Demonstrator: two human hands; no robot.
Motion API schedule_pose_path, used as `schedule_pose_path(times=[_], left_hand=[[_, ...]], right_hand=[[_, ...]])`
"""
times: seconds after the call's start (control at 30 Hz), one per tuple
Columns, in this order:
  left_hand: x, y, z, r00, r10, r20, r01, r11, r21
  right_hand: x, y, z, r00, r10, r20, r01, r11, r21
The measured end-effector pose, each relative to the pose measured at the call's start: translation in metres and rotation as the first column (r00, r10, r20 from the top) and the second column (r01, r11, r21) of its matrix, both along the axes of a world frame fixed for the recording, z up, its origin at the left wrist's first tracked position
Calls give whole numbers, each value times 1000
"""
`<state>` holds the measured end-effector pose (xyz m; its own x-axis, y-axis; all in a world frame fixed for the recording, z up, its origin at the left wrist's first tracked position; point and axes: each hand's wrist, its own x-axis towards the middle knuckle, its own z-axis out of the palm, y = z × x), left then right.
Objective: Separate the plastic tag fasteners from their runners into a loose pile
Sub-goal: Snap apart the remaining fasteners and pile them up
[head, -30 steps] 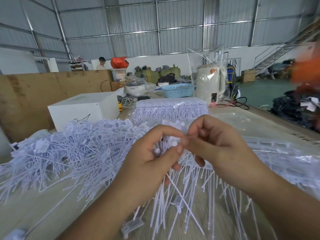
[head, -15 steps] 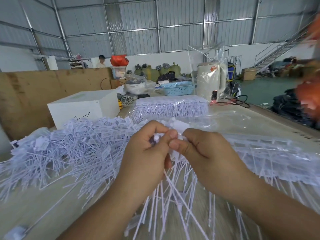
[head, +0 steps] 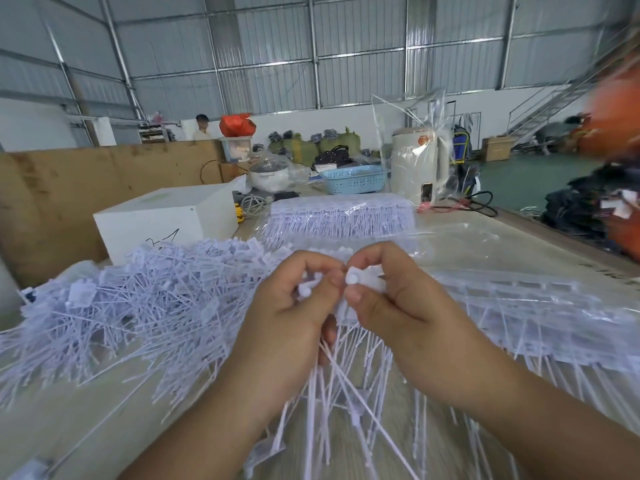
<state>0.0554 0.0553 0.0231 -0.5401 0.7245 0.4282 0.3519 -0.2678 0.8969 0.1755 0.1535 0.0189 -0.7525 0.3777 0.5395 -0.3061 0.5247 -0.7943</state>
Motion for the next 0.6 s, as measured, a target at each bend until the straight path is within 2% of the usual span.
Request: schedule_pose_path(times=[0.13,0.2,0.3,0.37,0.43,0.5,0.6], left_hand=[[0,0,2,987,-154,50,154,988,10],[-2,-1,0,983,-185,9,185,983,-20],[-1,-2,-2,985,-165,-43,164,986,-39],[0,-1,-2,993,-114,-18,113,993,-13],[-2,1,-2,997,-52,63,49,998,48],[-5,1,0,993,5,121,-20,992,128],[-8,0,0,990,116,82,-130,971,201]], right_hand=[[-1,1,-3,995,-87,-57,85,996,-38],[-4,1,-4,991,-107,-79,104,994,-45],[-6,-2,-5,988,-131,-83,126,990,-60],[-6,-5,-5,988,-135,-80,130,989,-66],[-6,-7,-7,990,-138,-23,136,987,-84],[-6,-8,-11,992,-74,105,84,992,-94],[-8,-16,-15,935,110,336,-94,994,-63]])
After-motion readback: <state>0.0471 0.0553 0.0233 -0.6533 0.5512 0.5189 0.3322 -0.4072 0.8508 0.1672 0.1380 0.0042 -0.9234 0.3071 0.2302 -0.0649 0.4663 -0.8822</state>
